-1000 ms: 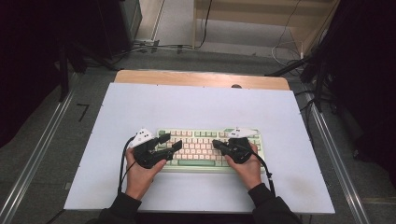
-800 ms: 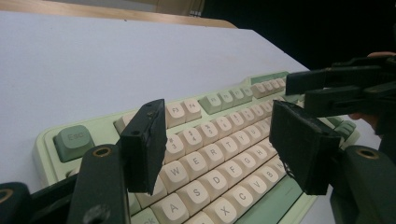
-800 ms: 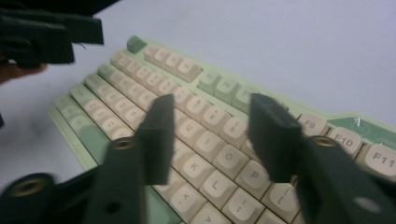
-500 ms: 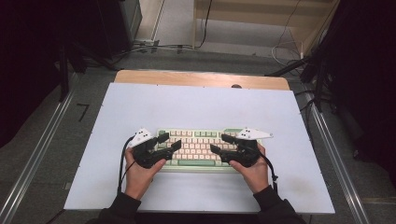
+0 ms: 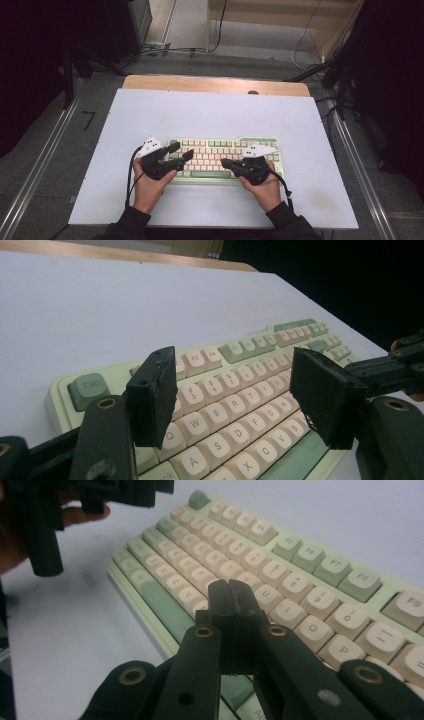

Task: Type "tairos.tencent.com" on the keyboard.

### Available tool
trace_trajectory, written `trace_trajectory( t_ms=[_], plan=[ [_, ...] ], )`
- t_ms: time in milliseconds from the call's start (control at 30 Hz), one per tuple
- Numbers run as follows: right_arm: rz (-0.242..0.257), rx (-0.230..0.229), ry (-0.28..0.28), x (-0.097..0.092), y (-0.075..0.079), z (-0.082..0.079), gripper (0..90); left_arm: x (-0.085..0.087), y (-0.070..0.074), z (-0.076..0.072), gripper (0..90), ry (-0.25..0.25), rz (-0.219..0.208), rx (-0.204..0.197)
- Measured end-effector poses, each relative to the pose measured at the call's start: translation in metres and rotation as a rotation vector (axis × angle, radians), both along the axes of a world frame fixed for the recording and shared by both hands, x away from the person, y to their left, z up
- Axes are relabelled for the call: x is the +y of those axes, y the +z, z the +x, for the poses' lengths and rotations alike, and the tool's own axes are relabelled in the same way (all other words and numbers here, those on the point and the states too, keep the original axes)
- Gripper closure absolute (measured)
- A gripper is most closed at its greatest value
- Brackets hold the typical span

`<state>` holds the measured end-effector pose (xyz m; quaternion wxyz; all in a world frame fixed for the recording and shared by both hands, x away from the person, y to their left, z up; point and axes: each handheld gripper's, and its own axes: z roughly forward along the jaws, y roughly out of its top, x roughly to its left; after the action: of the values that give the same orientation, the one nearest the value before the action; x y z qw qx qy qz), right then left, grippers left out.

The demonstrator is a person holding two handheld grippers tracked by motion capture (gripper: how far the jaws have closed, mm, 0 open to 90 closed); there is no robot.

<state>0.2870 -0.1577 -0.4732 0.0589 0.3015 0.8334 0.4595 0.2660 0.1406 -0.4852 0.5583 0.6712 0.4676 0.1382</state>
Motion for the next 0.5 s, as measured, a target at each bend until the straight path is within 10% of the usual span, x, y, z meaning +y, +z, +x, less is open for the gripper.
trace_trajectory(
  t_ms=[500],
  plan=[
    [-0.081, 0.020, -0.024, 0.009, -0.016, 0.006, 88.1, 0.002, 0.000, 0.000, 35.6, 0.006, -0.002, 0.002]
  ],
)
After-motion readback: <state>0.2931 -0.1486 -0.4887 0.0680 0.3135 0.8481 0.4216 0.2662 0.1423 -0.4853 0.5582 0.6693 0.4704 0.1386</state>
